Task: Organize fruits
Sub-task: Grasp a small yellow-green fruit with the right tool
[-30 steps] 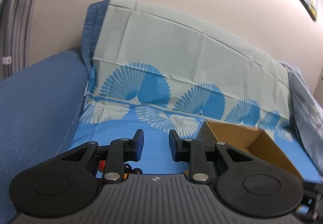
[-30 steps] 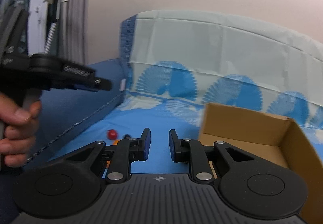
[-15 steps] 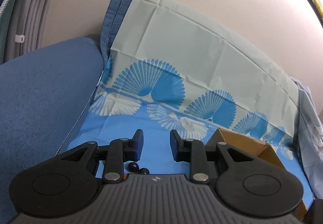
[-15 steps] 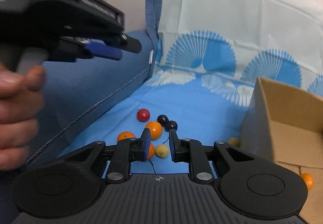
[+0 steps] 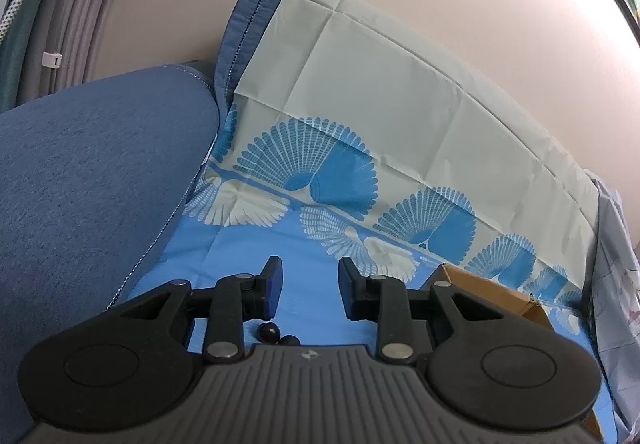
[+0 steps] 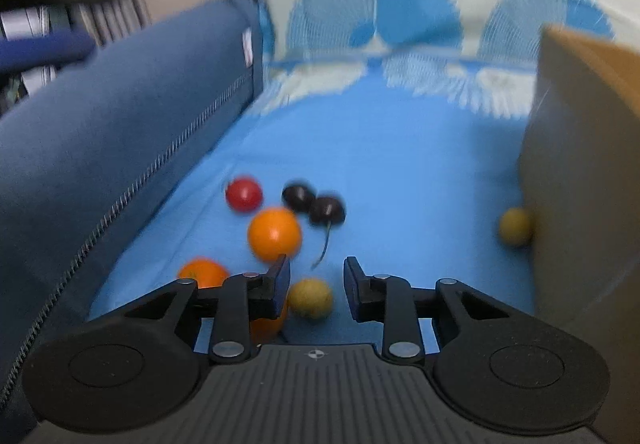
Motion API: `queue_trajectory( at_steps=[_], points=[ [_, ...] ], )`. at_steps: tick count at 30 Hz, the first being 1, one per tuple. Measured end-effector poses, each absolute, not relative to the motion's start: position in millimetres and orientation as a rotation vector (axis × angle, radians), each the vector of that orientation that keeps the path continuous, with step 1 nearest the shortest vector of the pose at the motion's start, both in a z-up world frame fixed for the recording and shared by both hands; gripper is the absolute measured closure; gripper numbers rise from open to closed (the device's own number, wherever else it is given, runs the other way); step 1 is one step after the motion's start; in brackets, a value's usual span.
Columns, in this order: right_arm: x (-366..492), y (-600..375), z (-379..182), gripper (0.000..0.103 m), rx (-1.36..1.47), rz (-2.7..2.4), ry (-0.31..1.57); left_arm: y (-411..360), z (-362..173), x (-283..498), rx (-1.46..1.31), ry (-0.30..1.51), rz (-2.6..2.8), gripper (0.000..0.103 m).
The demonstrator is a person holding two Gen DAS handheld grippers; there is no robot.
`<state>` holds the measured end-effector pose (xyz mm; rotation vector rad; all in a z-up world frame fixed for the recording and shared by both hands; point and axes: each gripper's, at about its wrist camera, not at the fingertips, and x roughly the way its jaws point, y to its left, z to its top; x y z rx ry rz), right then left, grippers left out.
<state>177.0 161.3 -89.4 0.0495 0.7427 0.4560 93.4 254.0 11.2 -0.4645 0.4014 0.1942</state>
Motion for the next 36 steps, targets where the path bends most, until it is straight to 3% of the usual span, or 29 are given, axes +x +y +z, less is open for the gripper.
queue_trajectory(
  at_steps=[15, 17, 24, 36],
  points=[
    [179, 160, -96, 0.070, 0.048, 0.504, 0.776, 260, 6, 100, -0.497, 0.437, 0.218, 0.064],
    [178, 162, -99, 0.075, 0.029, 0.504, 0.787, 260, 6, 100, -0.496, 0.442, 0.220, 0.064],
    [170, 155, -95, 0.076, 0.045, 0.473, 0.743, 264, 2, 105, -0.515, 0.463, 0.233, 0.064],
    [105, 150, -66, 0.075, -0.206, 0.525, 0.742, 281, -55, 152, -0.663, 0.755, 0.224, 0.063]
  ],
)
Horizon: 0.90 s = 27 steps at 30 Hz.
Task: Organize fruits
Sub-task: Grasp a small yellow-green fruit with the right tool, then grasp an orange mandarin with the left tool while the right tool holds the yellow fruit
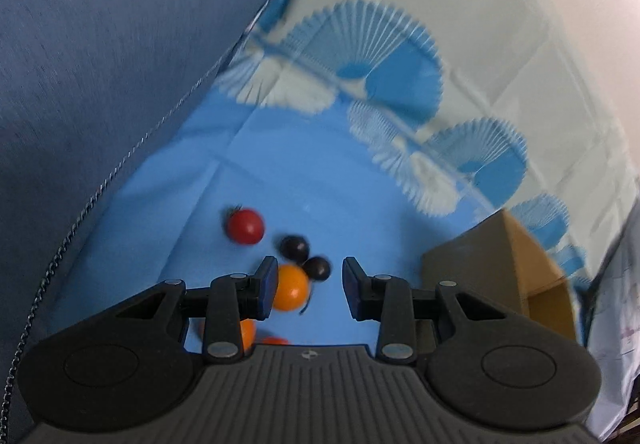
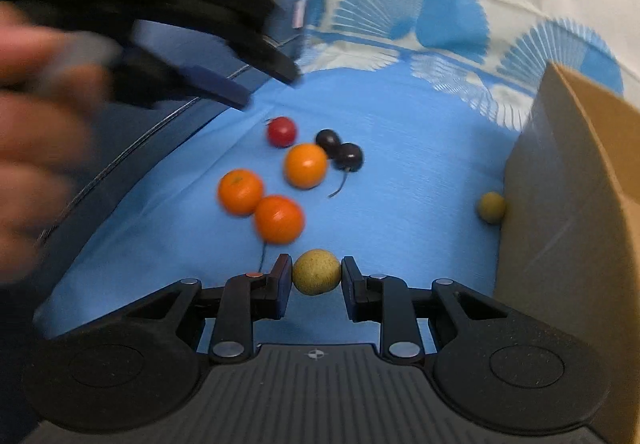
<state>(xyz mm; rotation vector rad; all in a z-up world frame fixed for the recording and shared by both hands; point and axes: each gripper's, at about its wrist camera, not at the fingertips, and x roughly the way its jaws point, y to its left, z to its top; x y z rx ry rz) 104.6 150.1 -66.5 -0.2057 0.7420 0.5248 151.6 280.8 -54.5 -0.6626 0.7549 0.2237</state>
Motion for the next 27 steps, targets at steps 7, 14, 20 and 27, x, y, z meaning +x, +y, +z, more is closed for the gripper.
queue_trajectory(
  at_steps=[7, 14, 20, 27],
  points=[
    [75, 135, -55, 0.075, -0.176, 0.537, 0.778, 258, -71, 174, -0.473, 0.848, 0.253, 0.043],
    [97, 127, -70, 0.075, -0.089, 0.439, 0.875, 230, -82, 191, -0.262, 0.895, 0.215, 0.043],
    [109, 132, -91, 0.075, -0.063, 0.411, 0.973, 219, -92, 199, -0.182, 0.923, 0.201, 0.045],
    [105, 138, -87, 0.075, -0.097, 0.409, 0.944, 213, -92, 200, -0.110, 0.916, 0.210, 0.073]
  ],
)
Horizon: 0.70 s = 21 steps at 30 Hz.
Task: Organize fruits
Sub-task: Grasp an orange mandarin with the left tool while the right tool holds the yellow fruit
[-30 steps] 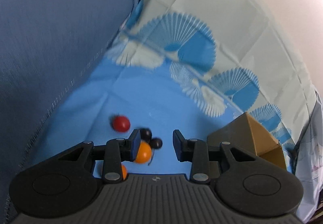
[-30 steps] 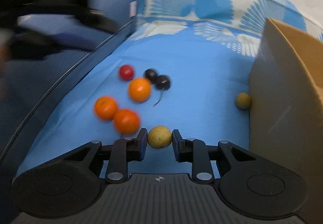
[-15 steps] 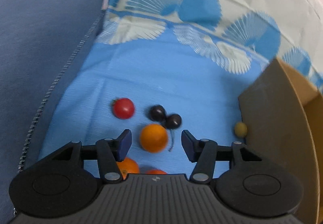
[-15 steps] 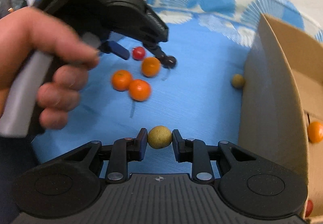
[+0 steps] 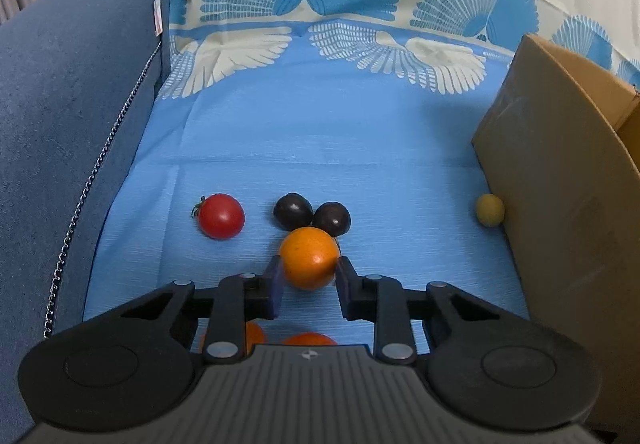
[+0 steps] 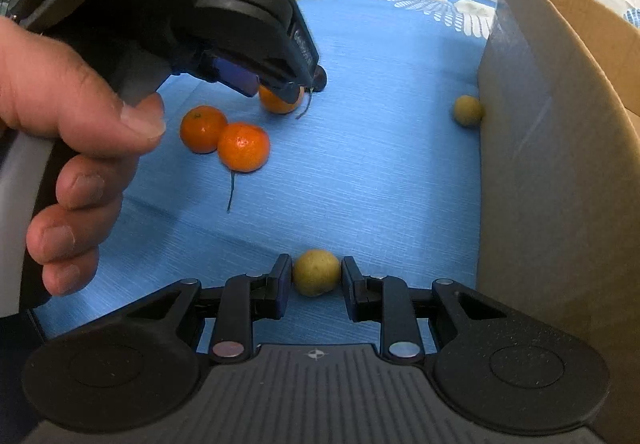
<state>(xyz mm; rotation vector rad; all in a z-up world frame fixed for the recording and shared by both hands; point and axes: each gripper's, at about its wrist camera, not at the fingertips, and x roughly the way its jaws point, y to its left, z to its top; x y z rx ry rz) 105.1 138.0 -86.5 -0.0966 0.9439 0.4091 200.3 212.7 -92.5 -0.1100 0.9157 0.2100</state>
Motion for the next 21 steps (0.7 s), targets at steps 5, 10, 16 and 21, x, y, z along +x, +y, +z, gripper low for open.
queue_trajectory(
  at_steps=[5, 10, 16, 21],
  points=[
    [99, 137, -79, 0.075, -0.116, 0.407, 0.900, 217, -87, 198, -0.153, 0.895, 0.213, 0.081],
    [103, 138, -88, 0.075, -0.119, 0.407, 0.941, 232, -89, 196, -0.288, 0.909, 0.214, 0.080],
    [105, 137, -87, 0.075, -0.111, 0.408, 0.943, 244, -91, 195, -0.381, 0.909, 0.228, 0.067],
    [106, 139, -88, 0.075, -0.115, 0.408, 0.943, 235, -93, 201, -0.329, 0.921, 0.218, 0.061]
  ],
)
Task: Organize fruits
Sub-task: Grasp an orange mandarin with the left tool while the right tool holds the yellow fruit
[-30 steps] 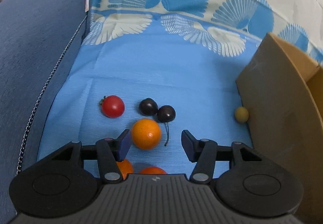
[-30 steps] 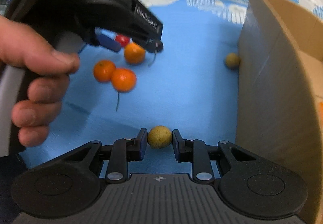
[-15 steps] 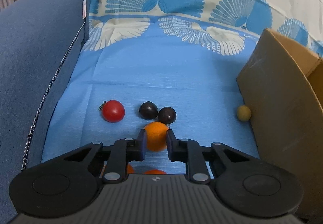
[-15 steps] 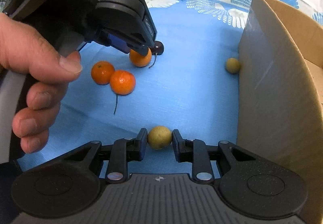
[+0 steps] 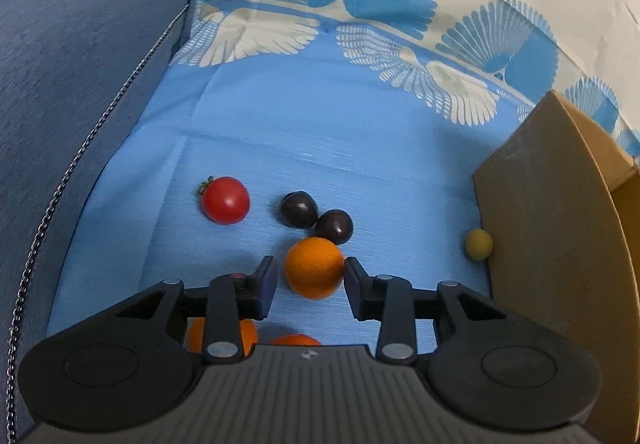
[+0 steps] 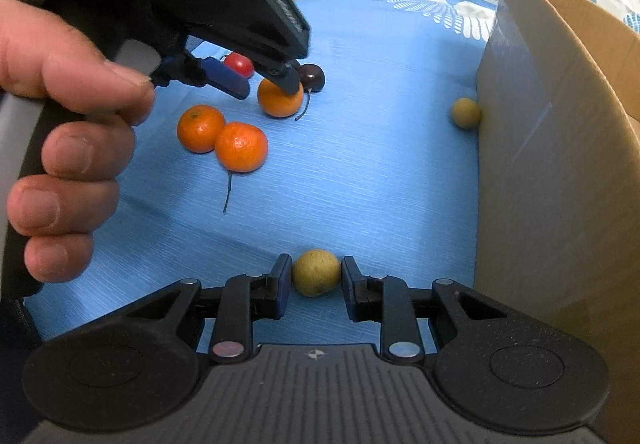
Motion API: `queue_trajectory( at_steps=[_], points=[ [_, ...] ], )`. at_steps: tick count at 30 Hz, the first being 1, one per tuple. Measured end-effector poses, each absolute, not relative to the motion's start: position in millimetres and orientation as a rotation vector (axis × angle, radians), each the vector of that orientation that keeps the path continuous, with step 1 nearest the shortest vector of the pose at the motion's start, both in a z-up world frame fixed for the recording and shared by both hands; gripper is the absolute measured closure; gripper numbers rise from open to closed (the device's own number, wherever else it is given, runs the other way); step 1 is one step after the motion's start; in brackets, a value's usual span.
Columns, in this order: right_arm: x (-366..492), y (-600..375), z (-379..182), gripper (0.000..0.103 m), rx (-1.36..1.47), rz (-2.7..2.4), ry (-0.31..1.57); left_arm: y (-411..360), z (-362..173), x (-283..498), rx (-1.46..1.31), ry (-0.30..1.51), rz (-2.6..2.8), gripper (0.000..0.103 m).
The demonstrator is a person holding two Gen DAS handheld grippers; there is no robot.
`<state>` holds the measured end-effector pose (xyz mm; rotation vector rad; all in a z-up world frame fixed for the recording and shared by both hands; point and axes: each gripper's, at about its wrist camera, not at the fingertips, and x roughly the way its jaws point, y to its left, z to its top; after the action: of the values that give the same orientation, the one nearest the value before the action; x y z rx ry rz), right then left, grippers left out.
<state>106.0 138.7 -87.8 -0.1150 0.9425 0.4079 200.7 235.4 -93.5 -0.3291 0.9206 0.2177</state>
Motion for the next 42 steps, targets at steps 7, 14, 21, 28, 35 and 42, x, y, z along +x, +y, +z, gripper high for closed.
queue_trajectory(
  at_steps=[7, 14, 21, 28, 35, 42],
  points=[
    [105, 139, -88, 0.075, -0.114, 0.408, 0.942, 229, -98, 209, -0.302, 0.932, 0.200, 0.061],
    [106, 139, -88, 0.075, -0.112, 0.408, 0.939, 225, -101, 213, -0.268, 0.939, 0.193, 0.062],
    [108, 136, -85, 0.075, -0.091, 0.390, 0.922, 225, -95, 201, -0.253, 0.953, 0.212, 0.062],
    [108, 140, -87, 0.075, -0.134, 0.392, 0.925, 225, -99, 202, -0.248, 0.976, 0.217, 0.062],
    [110, 140, -89, 0.075, -0.128, 0.398, 0.939, 222, -102, 207, -0.223, 0.981, 0.208, 0.062],
    [108, 141, -89, 0.075, -0.141, 0.406, 0.932, 219, -104, 210, -0.201, 0.985, 0.203, 0.062]
  ],
)
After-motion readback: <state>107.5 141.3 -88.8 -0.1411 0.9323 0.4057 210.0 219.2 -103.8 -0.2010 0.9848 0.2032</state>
